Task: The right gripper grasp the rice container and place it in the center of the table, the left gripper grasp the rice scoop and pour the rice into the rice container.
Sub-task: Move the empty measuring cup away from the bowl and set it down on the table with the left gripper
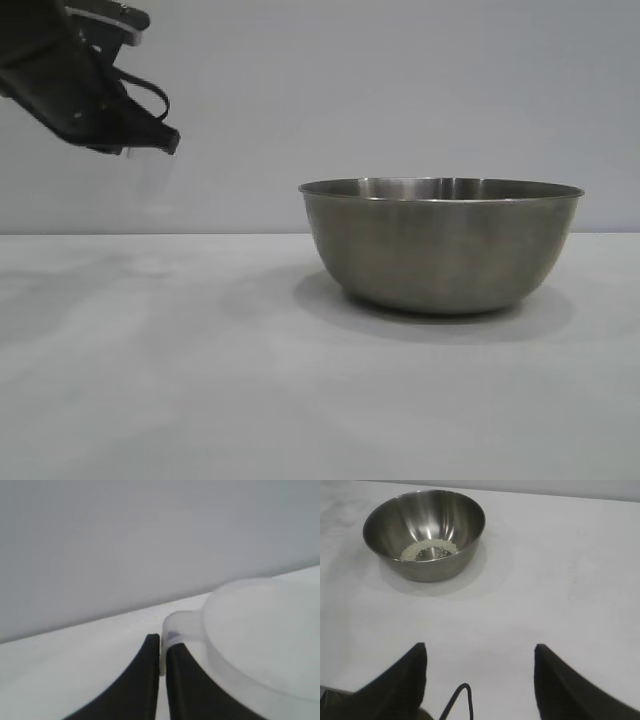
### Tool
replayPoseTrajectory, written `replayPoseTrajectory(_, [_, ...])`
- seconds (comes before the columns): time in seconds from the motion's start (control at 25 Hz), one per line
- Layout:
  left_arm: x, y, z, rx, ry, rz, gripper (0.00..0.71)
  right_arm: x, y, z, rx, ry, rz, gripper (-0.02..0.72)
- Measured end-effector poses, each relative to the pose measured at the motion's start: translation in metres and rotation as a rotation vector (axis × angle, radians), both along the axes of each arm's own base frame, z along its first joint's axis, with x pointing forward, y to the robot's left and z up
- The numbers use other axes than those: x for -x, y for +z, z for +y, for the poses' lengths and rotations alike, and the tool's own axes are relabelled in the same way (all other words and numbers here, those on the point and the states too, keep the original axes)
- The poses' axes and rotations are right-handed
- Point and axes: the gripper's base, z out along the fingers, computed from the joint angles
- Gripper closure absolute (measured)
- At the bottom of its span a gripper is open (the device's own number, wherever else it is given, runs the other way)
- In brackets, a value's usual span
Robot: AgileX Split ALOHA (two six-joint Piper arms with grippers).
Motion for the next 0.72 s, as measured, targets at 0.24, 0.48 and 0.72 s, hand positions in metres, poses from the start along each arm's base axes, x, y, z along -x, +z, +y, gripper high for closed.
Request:
replayPoseTrajectory(0.24, [0.036,-0.017,0.013,0.047,0.022,-0.044,0.710,0.000,0.000,0.000,0.000,0.000,0.000,0.276])
replayPoseTrajectory(0.48, [0.062,-0.030,0.022,0.078,0.036,-0.059,0.710,0.000,0.000,0.000,0.000,0.000,0.000,0.276])
replayPoseTrajectory(0.72, [0.076,-0.040,0.030,0.163,0.074,-0.036,0.710,0.000,0.000,0.000,0.000,0.000,0.000,0.276])
